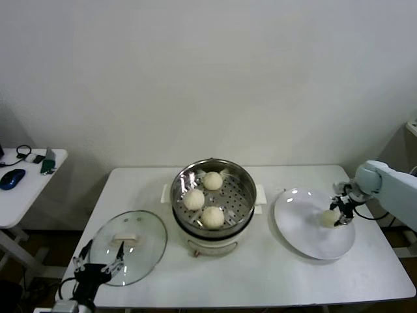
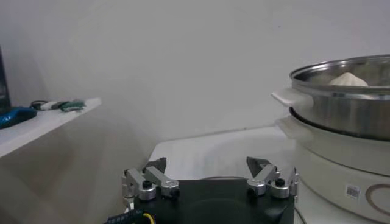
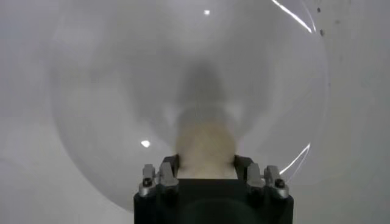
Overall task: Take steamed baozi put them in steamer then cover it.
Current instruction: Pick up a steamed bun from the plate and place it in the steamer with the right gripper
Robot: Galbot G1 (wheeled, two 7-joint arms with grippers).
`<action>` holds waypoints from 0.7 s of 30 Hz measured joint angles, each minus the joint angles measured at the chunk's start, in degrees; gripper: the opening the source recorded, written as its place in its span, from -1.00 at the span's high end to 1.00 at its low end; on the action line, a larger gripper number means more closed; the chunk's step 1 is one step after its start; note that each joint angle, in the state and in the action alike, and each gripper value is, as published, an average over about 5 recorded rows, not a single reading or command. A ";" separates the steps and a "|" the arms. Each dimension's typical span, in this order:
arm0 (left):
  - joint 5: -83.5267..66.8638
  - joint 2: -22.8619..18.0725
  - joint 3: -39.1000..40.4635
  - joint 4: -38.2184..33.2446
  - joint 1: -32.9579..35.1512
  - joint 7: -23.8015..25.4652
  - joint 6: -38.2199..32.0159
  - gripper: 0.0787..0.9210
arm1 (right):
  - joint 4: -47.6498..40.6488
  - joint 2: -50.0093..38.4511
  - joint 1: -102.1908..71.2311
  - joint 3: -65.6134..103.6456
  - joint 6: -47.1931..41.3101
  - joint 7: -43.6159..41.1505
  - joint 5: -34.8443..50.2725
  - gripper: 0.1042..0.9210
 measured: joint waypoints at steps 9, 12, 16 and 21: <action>-0.26 0.53 0.15 0.22 -0.89 0.03 0.33 -0.77 | 7.44 1.28 17.72 -13.31 -2.04 -1.61 10.38 -0.20; -0.32 0.55 0.32 0.17 -1.20 0.09 0.55 -0.77 | 11.15 3.02 25.86 -17.76 -3.38 -1.84 15.07 -0.20; -0.46 0.65 0.48 0.04 -1.44 0.18 0.72 -0.77 | 16.75 5.90 34.79 -21.32 -5.88 -1.32 21.33 -0.20; -0.93 1.03 0.31 0.04 -1.57 0.20 0.74 -0.77 | 24.15 9.65 40.53 -22.21 -9.71 0.80 28.07 -0.20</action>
